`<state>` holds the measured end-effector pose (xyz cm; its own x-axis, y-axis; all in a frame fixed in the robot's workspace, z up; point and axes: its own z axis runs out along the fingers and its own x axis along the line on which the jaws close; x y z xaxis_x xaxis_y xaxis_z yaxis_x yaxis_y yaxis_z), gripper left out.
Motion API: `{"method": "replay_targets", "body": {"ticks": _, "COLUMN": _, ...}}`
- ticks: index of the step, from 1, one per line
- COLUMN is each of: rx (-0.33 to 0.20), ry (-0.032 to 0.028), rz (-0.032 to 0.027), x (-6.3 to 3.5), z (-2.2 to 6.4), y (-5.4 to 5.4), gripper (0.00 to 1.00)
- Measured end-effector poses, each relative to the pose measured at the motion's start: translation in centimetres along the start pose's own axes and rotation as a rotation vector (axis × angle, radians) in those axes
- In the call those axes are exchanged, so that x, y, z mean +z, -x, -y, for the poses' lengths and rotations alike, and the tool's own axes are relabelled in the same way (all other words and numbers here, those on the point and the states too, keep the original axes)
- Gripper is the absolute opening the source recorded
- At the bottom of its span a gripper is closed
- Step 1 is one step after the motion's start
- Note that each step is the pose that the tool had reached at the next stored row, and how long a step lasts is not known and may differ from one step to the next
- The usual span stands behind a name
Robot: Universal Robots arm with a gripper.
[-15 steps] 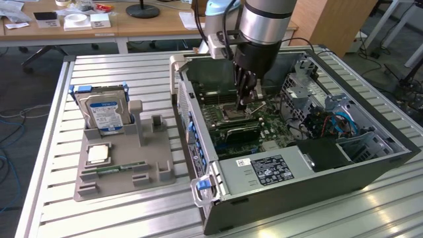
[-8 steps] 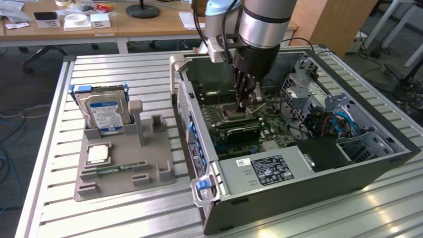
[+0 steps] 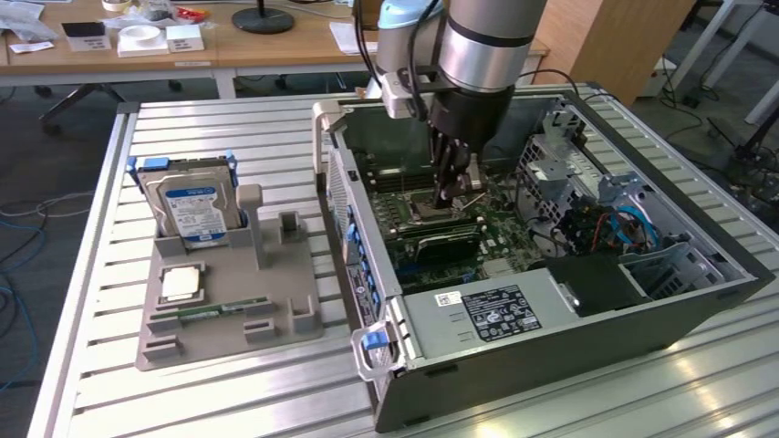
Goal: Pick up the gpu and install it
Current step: 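Press down on the gpu until it lock into place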
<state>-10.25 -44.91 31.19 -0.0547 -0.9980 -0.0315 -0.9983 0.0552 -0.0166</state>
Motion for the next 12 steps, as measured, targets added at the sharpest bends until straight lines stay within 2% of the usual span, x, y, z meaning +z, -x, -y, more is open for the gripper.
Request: {"method": "replay_targets", "body": {"ticks": 12, "rx": 0.000, "ry": 0.0000, "rz": -0.0001, "x": 0.27, "z": -0.03, "y": 0.48, "gripper": 0.14}}
